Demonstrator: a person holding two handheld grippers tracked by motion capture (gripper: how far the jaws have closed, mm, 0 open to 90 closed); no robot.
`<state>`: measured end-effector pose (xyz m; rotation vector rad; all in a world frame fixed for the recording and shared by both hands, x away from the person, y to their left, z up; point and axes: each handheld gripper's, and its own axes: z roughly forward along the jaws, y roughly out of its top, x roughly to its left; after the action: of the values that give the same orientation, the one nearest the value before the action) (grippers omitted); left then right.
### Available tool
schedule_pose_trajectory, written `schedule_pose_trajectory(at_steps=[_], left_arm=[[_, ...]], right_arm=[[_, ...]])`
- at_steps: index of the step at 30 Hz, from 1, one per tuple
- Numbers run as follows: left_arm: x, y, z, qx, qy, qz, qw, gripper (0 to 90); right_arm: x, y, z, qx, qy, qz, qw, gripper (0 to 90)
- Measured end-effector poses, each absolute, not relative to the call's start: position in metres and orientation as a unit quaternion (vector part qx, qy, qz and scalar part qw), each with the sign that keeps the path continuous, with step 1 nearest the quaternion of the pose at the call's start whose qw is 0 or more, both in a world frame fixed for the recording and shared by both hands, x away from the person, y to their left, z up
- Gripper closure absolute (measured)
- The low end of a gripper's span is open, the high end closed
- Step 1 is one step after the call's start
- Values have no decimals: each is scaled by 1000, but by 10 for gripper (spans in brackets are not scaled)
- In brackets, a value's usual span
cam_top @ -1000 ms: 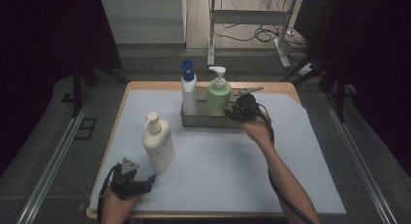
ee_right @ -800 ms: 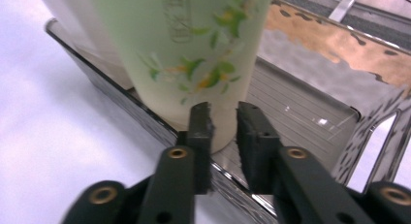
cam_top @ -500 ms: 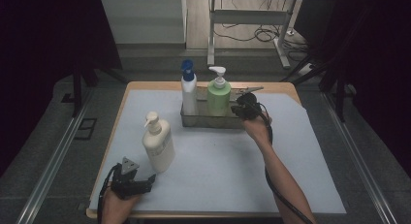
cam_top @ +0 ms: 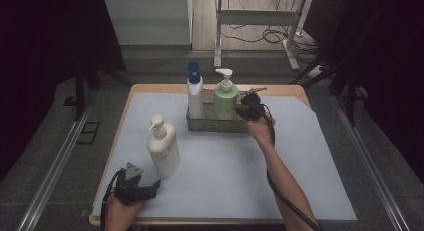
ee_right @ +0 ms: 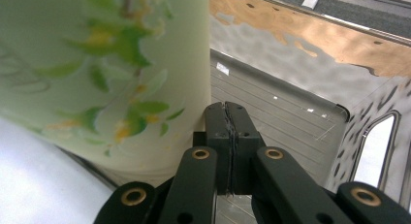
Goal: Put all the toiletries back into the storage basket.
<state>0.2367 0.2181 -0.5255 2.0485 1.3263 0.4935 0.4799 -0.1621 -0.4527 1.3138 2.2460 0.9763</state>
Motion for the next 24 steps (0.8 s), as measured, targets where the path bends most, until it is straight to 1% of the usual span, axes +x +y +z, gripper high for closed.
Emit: schedule_pose_trajectory(at_steps=[24], left_arm=[[237,218,-525,780,504,187,319,122]], right_arm=[[481,-149,-456,467,795,353,163,892]])
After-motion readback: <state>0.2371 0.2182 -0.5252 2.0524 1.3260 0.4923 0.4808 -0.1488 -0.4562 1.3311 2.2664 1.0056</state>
